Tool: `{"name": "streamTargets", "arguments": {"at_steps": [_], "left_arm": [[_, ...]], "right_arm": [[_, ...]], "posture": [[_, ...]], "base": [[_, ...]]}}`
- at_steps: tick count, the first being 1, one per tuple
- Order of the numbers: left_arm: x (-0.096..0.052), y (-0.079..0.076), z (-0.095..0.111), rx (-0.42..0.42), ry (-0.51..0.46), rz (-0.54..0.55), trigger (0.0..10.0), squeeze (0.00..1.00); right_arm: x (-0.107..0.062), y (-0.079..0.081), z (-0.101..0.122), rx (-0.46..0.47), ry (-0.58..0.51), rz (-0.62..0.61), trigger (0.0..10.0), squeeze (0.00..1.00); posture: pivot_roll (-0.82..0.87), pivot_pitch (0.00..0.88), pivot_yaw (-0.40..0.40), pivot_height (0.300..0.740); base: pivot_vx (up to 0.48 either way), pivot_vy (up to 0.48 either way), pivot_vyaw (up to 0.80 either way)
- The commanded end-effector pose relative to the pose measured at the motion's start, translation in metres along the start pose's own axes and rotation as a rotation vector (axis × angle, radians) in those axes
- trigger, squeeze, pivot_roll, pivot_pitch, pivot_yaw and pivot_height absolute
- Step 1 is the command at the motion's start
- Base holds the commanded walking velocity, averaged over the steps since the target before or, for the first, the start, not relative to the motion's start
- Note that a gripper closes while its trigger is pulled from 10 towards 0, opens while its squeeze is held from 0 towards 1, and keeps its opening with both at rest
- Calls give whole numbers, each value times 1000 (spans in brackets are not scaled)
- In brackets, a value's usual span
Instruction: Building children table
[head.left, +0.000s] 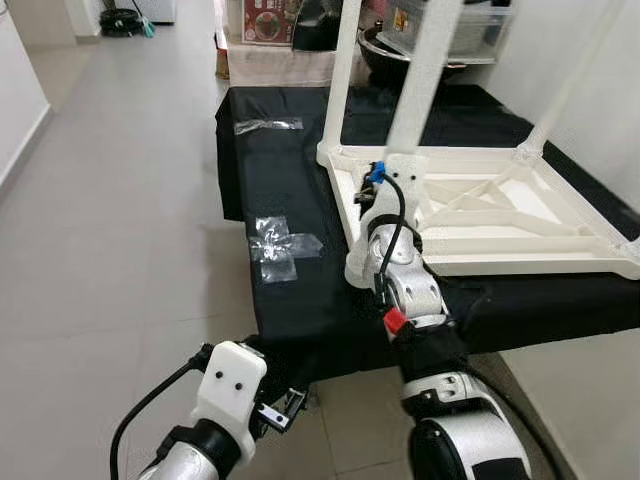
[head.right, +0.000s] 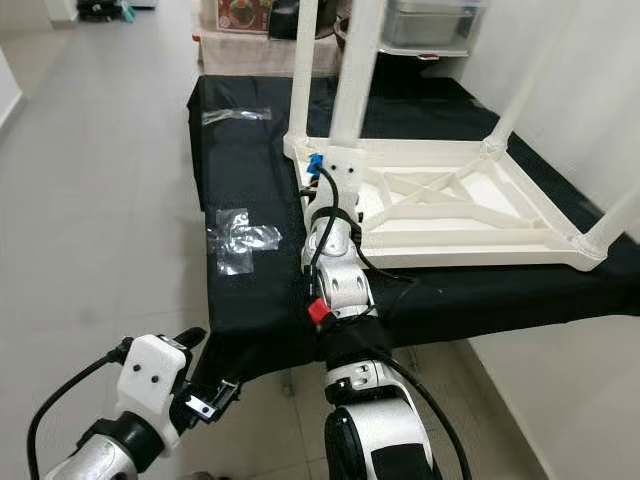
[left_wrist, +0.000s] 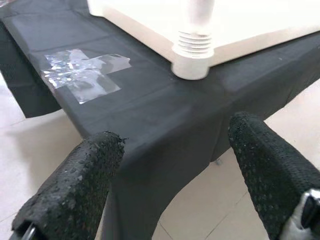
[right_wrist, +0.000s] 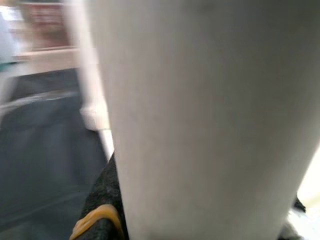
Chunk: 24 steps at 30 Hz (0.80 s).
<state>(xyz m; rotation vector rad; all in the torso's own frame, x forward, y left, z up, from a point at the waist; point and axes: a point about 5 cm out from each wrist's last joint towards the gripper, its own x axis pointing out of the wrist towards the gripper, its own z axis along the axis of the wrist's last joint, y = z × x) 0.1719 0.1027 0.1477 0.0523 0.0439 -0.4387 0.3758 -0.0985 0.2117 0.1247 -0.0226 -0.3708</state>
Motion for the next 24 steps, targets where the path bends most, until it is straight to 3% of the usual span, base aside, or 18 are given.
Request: {"name": "streamTargets", "arguments": {"at_steps": [1,4,5,6,8,9,14,15,24], "left_arm": [[-1,-2,-3,-10,15,-7,10000,0],[-1,-3,-3,-9,16,-8,10000,0],[-1,-3,-3,-9,17,-8,10000,0],[-1,-3,-3,-9,17,-9,10000,0],[-1,-3,-3,-9,17,-9,10000,0],[-1,-3,-3,-9,18,-9,10000,0],[-1,-4,-5,-12,19,-13,10000,0],[-1,-4,-5,-12,19,-14,10000,0],[-1,-4,-5,-10,18,-14,10000,0]], "right_arm": [[0,-11,-27,20,155,-160,0,0],[-2,-4,-26,17,165,-188,0,0],[-2,-1,-25,29,163,-166,902,0],[-2,0,-24,31,156,-159,4314,0],[-2,0,-24,31,156,-159,4314,0],[-2,2,-22,33,148,-138,10000,0],[1,5,-12,29,87,-62,10000,0],[1,4,-11,24,74,-66,10000,1000],[3,-3,-10,2,44,-104,10000,1000]], "posture": [[155,151,-100,740],[156,152,-99,740],[155,149,-97,740],[155,148,-98,740],[155,148,-98,740],[156,146,-97,740],[149,141,-95,740],[148,136,-92,740],[150,129,-90,740]], "base": [[0,0,0],[0,0,0],[0,0,0],[0,0,0],[0,0,0],[0,0,0],[0,0,0],[0,0,0],[0,0,0]]}}
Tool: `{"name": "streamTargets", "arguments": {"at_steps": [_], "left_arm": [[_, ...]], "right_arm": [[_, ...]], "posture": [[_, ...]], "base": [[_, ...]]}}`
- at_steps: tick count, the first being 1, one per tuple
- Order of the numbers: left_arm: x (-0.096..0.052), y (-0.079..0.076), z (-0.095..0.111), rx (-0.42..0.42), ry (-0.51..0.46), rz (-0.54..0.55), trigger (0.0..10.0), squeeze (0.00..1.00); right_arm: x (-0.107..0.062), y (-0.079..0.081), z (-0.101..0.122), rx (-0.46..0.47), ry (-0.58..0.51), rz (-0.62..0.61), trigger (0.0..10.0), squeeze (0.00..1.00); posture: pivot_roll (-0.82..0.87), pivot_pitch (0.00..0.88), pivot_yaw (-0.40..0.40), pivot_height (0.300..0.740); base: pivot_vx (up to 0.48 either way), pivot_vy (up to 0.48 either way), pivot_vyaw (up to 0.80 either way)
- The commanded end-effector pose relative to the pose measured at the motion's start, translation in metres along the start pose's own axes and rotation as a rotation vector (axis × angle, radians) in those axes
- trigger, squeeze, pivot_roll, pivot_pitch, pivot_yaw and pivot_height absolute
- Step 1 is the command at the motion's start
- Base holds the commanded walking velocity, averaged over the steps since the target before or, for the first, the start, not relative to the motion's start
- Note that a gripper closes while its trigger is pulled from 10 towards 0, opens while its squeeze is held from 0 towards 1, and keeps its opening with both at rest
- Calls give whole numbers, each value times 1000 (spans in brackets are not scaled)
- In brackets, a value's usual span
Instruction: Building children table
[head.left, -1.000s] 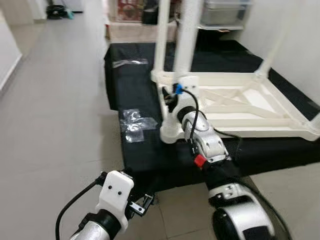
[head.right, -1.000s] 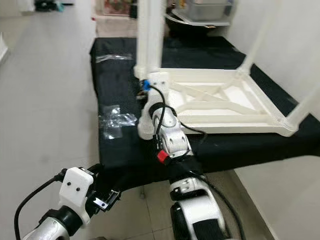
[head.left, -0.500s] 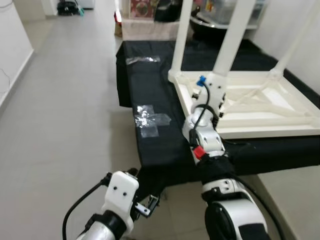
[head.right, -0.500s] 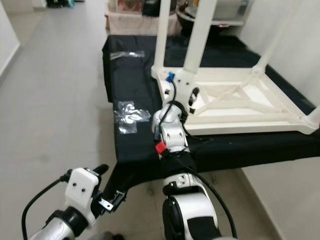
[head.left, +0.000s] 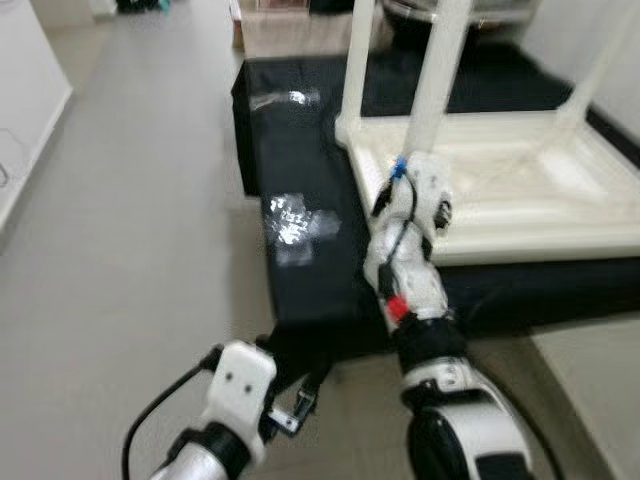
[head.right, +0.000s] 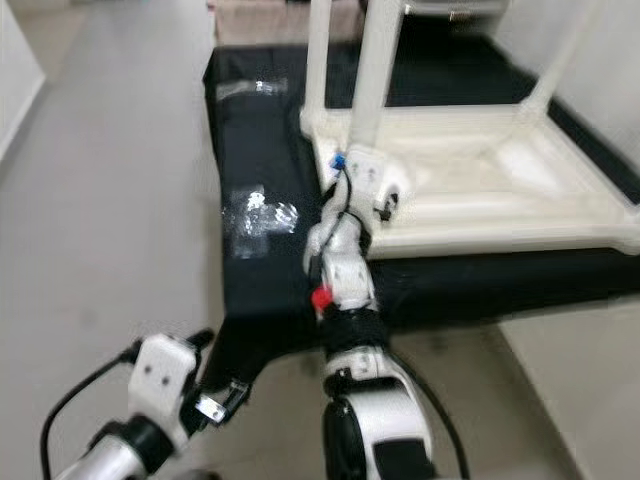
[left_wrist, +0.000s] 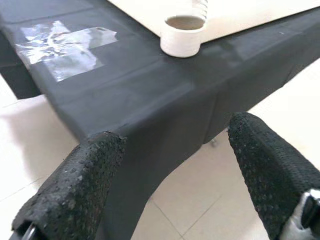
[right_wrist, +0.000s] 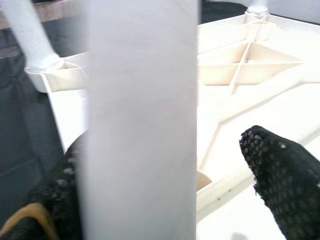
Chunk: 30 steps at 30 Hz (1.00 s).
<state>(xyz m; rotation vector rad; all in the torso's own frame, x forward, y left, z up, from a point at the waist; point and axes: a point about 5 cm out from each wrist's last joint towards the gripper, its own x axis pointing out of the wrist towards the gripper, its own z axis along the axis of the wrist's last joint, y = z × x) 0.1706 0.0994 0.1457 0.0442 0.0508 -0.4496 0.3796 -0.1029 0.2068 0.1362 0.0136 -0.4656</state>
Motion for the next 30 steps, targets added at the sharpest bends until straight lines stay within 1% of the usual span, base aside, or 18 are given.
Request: {"name": "streamTargets", "arguments": {"at_steps": [1,2,8,9,11,13,14,16,17,20,26,28,29,30], "left_arm": [[-1,0,-3,-1,14,-3,10000,0],[-2,0,-3,4,14,-1,10000,0],[-2,0,-3,5,13,0,10000,0],[-2,1,-3,7,12,0,10000,0],[-1,2,-3,14,12,4,10000,0],[-1,3,-3,15,11,6,10000,0],[-1,3,-3,16,12,8,10000,0],[-1,3,-3,16,12,8,10000,0],[0,4,-3,17,13,8,10000,0],[0,4,-4,20,14,8,10000,0],[2,5,-3,18,7,12,10000,0],[2,5,-3,18,7,12,10000,0],[3,5,-3,18,5,13,10000,0],[3,5,-3,18,5,13,10000,0]], "right_arm": [[-2,0,-6,-3,13,-7,10000,1000],[0,-3,-7,6,16,-10,9059,1000],[0,-4,-7,4,13,-11,9059,1000],[2,-5,-9,23,43,-8,0,0],[7,-6,-12,28,79,16,0,0],[8,-7,-12,26,86,24,0,0],[11,-6,-8,11,63,51,8471,0],[11,-6,-8,11,63,51,8471,0],[13,-5,-4,3,45,61,10000,0],[18,-4,9,-4,4,59,10000,0],[28,2,39,70,-9,56,10000,0],[28,2,39,70,-9,56,10000,0],[31,2,43,95,3,60,10000,0],[31,2,43,95,3,60,10000,0]], "posture": [[150,129,-90,740],[149,125,-91,740],[148,126,-89,740],[151,124,-92,740],[150,124,-91,740],[150,124,-91,740],[151,119,-88,740],[151,119,-88,740],[152,115,-91,740],[151,112,-89,740],[148,109,-88,740],[148,109,-88,740],[146,109,-90,740],[146,109,-90,740]], "base": [[0,0,0],[0,0,0],[0,0,0],[0,0,0],[0,0,0],[0,0,0],[0,0,0],[0,0,0],[0,0,0],[0,0,0],[0,0,0],[0,0,0],[0,0,0],[0,0,0]]}}
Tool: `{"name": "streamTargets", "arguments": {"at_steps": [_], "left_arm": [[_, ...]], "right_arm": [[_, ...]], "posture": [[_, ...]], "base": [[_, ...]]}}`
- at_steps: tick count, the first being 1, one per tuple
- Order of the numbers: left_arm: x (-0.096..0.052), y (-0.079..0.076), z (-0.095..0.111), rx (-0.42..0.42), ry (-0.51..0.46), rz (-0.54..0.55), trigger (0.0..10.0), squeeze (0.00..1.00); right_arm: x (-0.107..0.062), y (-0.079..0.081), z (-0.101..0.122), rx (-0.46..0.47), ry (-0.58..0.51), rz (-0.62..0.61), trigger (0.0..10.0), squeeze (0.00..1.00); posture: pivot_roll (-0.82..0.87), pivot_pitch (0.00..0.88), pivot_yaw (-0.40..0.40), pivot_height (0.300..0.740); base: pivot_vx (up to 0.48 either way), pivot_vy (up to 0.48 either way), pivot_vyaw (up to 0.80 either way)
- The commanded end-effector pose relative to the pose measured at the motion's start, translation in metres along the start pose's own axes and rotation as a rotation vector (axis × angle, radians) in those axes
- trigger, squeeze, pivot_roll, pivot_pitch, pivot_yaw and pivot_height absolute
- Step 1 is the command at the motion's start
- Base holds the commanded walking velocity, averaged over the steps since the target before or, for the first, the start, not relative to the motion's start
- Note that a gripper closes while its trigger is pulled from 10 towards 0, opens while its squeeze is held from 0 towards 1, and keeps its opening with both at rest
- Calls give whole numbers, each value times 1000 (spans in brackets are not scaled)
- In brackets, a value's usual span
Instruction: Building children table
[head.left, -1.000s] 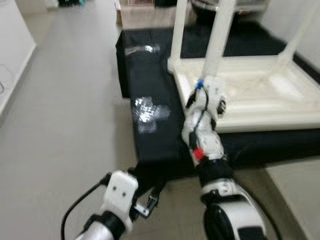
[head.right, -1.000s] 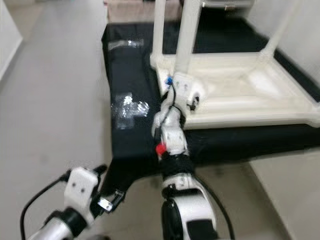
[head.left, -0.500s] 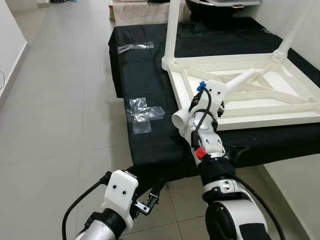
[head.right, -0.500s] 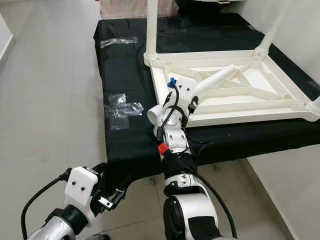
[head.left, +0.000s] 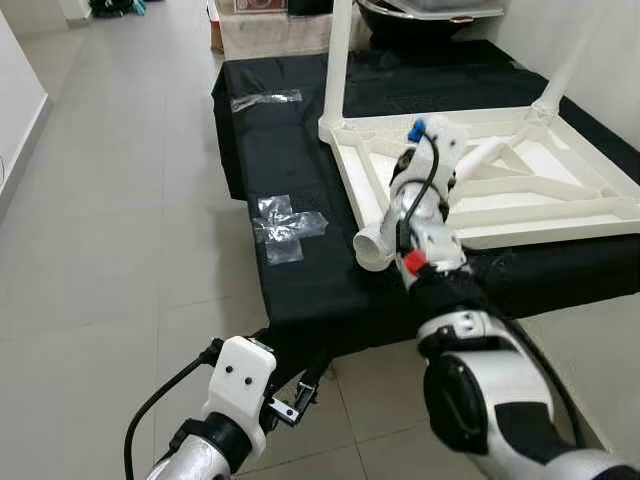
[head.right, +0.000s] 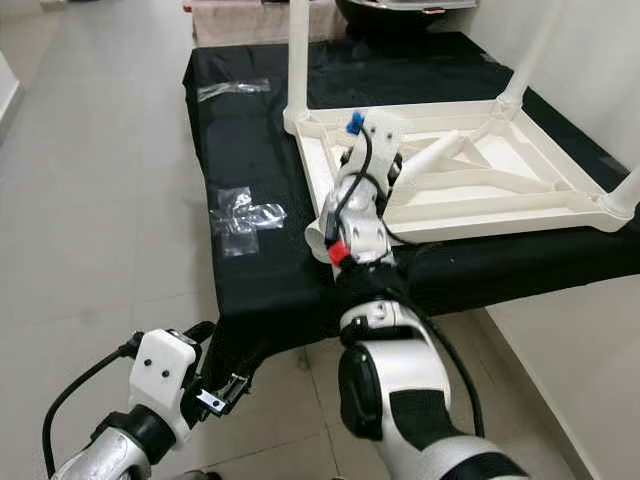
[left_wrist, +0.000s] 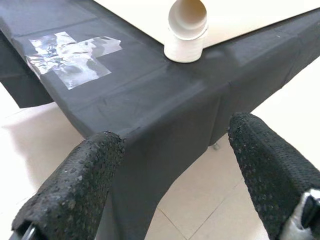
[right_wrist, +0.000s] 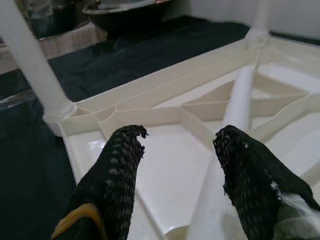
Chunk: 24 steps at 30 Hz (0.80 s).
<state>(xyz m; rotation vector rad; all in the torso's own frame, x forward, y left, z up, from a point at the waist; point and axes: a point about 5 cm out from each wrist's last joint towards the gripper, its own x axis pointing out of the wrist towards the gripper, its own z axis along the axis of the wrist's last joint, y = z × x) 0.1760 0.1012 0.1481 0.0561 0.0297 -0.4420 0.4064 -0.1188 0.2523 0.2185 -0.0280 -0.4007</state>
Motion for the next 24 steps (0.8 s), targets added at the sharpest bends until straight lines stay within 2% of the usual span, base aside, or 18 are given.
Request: {"name": "streamTargets", "arguments": {"at_steps": [1,2,5,8,14,15,16,20,24], "left_arm": [[-1,1,-5,2,23,4,10000,0],[0,1,-5,1,22,5,10000,0],[0,1,-5,1,22,5,10000,0],[1,0,-4,-1,16,4,10000,0],[2,0,-4,0,15,2,10000,0],[2,1,-4,1,15,1,10000,0],[2,1,-4,2,15,0,10000,0],[3,1,-4,3,15,-2,10000,0],[3,1,-4,4,16,-3,10000,0]], "right_arm": [[1,-2,-4,7,19,-7,10000,0],[4,-1,2,17,20,0,10000,0],[4,-1,2,17,20,0,10000,0],[14,-1,16,4,36,5,10000,0],[17,-3,15,-13,50,11,10000,0],[17,-3,16,-8,51,17,10000,616],[18,-1,17,-4,51,30,10000,1000],[18,1,20,12,47,41,10000,1000],[21,-2,23,36,74,1,10000,1000]], "posture": [[146,109,-90,740],[145,109,-91,740],[145,109,-91,740],[142,107,-91,740],[142,103,-86,740],[142,103,-86,740],[141,103,-82,740],[142,102,-82,740],[142,104,-80,740]], "base": [[0,0,0],[0,0,0],[0,0,0],[0,0,0],[0,0,0],[0,0,0],[0,0,0],[0,0,0],[0,0,0]]}}
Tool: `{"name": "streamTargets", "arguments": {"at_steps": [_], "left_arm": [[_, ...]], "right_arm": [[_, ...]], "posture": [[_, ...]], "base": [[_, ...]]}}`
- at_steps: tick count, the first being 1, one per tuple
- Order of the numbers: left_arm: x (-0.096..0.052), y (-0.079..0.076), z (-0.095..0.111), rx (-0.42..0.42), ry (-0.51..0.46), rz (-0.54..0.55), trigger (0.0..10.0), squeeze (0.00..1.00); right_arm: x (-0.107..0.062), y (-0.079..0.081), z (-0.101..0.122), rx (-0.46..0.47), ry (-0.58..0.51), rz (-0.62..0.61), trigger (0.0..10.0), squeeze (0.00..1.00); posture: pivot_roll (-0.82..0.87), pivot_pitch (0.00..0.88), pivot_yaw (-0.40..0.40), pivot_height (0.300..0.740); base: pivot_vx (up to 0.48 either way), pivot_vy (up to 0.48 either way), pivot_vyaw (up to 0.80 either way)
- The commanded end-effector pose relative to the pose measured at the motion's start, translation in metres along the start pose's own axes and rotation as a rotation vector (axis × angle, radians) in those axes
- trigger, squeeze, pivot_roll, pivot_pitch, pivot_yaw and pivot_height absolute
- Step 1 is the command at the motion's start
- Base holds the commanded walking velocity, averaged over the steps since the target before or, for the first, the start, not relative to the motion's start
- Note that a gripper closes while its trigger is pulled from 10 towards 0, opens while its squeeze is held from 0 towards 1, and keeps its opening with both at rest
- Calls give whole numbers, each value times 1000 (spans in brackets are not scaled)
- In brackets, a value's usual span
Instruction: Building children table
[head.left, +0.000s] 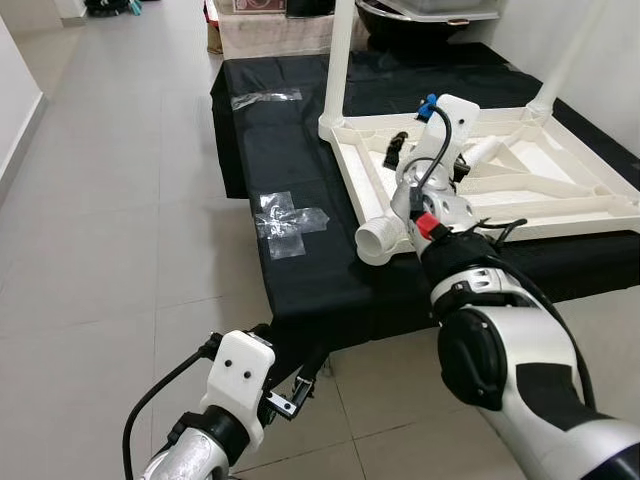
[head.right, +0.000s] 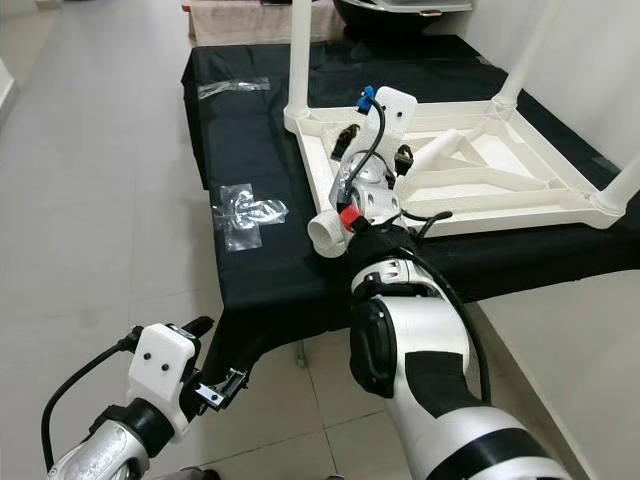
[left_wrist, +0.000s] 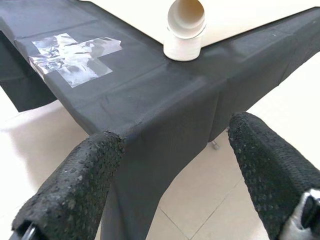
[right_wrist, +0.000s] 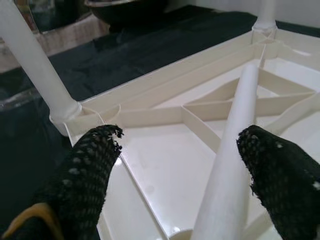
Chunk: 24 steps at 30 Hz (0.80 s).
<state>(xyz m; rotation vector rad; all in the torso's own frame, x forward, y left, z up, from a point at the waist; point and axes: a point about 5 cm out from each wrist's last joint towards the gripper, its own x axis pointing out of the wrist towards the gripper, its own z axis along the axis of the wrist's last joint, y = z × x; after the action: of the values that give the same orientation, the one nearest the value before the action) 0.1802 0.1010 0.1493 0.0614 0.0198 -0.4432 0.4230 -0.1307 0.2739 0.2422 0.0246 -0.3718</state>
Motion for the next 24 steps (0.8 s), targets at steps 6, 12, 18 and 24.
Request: {"name": "streamTargets", "arguments": {"at_steps": [6,12,18,24], "left_arm": [[0,-1,-6,-2,28,-2,10000,0],[-1,-2,-6,-5,30,-1,10000,0],[-2,-4,-7,-7,34,1,10000,0],[-3,-6,-7,-11,34,0,10000,0]], "right_arm": [[6,-12,2,74,154,-103,10000,0],[8,-19,-4,45,268,-89,10000,0],[6,-22,-19,17,382,-95,10000,0],[-1,-17,-42,68,530,-71,10000,0]], "posture": [[139,104,-86,740],[136,102,-92,740],[124,100,-97,740],[121,96,-105,740]], "base": [[0,0,0],[0,0,0],[0,0,0],[0,0,0]]}}
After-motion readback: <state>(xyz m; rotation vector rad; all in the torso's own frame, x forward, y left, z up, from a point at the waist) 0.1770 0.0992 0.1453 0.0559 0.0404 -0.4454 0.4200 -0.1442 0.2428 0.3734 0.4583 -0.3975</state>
